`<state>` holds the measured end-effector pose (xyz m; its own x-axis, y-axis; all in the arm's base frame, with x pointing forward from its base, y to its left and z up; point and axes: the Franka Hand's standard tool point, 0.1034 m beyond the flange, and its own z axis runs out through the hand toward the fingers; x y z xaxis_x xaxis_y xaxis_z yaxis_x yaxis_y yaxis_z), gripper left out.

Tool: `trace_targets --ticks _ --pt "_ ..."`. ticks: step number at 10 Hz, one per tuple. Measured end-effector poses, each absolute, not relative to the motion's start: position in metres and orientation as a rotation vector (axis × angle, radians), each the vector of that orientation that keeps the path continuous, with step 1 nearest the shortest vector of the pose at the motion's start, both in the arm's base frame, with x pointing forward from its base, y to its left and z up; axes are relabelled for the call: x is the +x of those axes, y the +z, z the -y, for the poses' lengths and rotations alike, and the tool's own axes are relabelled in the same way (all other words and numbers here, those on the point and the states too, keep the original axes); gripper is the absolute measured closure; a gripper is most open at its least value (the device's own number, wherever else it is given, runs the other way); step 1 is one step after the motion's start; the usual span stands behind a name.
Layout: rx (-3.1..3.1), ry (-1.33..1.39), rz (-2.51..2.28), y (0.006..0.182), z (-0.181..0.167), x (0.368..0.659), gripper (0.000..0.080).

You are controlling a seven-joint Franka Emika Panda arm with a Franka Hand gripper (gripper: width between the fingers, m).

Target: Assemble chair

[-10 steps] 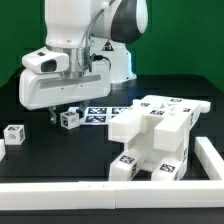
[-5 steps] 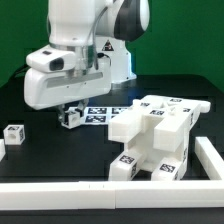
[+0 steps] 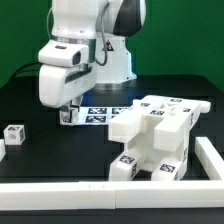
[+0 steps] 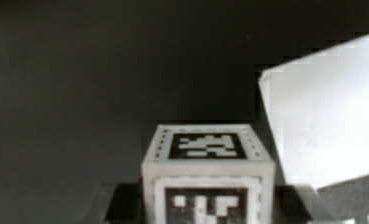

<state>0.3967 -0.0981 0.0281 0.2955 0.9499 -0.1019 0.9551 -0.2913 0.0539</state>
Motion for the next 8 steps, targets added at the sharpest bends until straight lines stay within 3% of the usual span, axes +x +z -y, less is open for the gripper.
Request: trace_targets --ticks 3,8 --pt "2.186 -0.049 -2.115 0.034 0.058 0.432 0.0518" --pt "1.826 -0.098 -2.433 0.029 0.063 0.426 0.0518"
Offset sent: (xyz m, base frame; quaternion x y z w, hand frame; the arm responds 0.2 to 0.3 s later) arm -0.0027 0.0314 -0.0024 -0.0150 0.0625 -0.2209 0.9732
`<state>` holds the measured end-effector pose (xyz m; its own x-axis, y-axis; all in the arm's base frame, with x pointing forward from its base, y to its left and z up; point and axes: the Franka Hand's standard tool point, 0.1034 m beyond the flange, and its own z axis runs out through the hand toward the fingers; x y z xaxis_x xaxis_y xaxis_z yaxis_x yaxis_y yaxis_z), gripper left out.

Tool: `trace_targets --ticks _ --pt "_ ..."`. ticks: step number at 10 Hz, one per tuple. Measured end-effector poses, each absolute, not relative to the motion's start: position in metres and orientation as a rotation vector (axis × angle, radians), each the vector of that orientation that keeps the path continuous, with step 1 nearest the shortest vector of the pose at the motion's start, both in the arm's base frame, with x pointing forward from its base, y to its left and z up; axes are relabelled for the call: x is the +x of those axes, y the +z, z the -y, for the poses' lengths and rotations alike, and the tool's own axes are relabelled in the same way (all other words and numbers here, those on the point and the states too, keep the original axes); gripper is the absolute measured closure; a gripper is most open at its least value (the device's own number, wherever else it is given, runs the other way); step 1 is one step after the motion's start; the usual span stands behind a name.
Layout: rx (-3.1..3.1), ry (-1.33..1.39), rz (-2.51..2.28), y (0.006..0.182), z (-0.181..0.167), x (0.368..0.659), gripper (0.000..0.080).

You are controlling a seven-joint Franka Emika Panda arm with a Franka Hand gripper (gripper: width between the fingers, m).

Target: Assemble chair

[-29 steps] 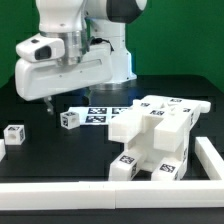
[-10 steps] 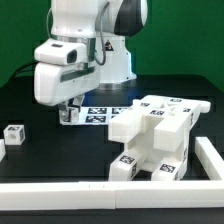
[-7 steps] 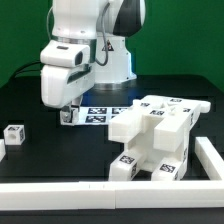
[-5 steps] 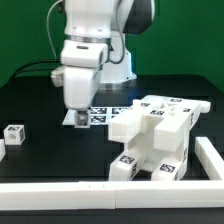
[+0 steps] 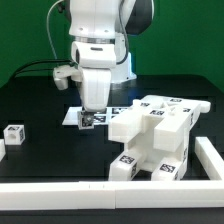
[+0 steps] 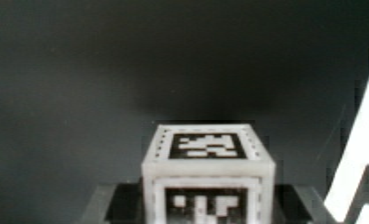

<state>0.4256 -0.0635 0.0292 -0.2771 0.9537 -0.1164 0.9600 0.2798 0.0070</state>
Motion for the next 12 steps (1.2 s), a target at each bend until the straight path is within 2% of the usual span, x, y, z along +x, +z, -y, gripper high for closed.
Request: trace_targets --ticks 2,6,7,8,10,12 --pt "1.542 -0.193 -2.704 0.014 0.056 0.42 0.0518" --pt "1.123 -0.24 -2.925 0.015 0.062 0.423 0.0518" --pt "1.096 -0.245 -2.935 0.014 0.064 0.423 0.0465" --pt "1.101 -0.247 -2.934 0.014 0.065 0.422 0.0465" --pt "1.185 -0.247 -2.888 0.019 0.07 0.423 0.0192" --pt "1.433 -0.25 -2.747 0.027 0.075 0.425 0.0163"
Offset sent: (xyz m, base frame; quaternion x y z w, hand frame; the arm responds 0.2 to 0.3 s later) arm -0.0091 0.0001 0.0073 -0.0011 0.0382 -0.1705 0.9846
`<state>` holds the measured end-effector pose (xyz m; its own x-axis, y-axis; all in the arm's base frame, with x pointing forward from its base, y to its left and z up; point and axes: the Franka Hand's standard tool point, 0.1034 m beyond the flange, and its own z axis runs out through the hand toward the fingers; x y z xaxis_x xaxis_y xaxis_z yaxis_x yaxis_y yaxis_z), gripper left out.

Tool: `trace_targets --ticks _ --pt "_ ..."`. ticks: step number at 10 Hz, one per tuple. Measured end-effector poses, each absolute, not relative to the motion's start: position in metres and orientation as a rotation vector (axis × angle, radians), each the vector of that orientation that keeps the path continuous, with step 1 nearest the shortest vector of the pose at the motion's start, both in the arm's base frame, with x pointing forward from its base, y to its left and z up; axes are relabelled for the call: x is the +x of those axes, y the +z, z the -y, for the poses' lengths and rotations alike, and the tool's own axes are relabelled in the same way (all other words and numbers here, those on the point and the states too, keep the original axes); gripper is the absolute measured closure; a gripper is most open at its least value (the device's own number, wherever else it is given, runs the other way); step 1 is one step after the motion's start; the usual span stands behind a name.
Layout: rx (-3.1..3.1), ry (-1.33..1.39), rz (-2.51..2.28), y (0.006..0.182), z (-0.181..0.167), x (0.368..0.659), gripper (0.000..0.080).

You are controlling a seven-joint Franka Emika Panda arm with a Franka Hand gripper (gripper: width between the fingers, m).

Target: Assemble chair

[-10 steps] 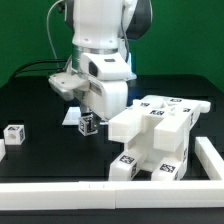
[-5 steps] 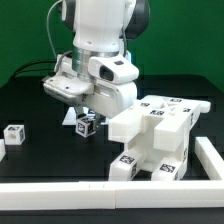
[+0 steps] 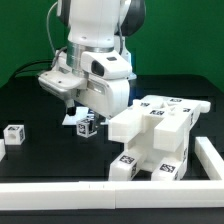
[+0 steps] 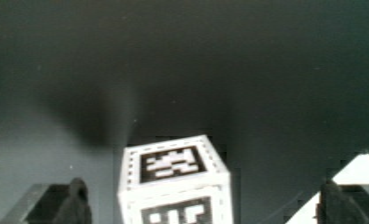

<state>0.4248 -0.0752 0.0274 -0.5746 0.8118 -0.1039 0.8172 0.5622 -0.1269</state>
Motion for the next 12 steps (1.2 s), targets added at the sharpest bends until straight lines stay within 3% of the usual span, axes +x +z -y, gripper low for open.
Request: trace_targets --ticks 2,6,9,12 --pt "1.722 -0.236 -2.529 0.04 0.073 0.437 0.0152" --pt "2.074 -0.254 -2.255 0.035 0.076 0.431 0.0151" --pt "2.677 -0.396 -1.593 0.039 0.088 0.424 0.0151" --pt "2.852 -0.391 -1.225 0.038 0.087 0.427 0.0151"
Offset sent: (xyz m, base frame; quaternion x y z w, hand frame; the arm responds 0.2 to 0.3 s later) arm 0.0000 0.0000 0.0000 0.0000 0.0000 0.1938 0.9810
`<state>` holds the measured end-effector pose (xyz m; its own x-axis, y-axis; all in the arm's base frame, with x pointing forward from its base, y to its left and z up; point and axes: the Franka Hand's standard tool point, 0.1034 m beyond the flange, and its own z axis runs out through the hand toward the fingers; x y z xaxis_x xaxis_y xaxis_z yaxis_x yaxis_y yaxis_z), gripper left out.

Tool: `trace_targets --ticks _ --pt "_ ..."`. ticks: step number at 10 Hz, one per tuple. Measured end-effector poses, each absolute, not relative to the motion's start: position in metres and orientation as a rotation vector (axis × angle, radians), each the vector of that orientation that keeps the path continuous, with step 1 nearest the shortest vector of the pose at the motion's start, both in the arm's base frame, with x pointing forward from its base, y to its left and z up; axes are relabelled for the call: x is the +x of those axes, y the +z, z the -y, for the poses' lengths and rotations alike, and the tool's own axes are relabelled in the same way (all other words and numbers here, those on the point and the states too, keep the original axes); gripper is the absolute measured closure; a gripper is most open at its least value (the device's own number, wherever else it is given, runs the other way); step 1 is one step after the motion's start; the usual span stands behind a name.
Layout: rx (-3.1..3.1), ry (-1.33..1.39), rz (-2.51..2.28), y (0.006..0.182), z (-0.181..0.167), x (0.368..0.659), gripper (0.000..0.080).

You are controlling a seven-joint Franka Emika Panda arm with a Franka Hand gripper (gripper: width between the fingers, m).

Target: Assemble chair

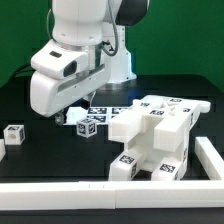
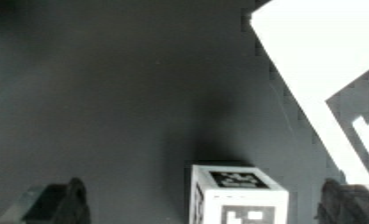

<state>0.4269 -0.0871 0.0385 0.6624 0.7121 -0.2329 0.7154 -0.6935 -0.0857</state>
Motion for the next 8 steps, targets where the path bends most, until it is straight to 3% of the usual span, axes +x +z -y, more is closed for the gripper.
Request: trace_targets --ticks 2,6,8 --pt "2.937 -0.392 -0.987 0.038 0.087 0.427 0.0151" --pt "3.148 -0.524 0.055 0.042 0.083 0.432 0.0151" --pt "3.129 -0.559 0.311 0.044 0.085 0.446 0.0151"
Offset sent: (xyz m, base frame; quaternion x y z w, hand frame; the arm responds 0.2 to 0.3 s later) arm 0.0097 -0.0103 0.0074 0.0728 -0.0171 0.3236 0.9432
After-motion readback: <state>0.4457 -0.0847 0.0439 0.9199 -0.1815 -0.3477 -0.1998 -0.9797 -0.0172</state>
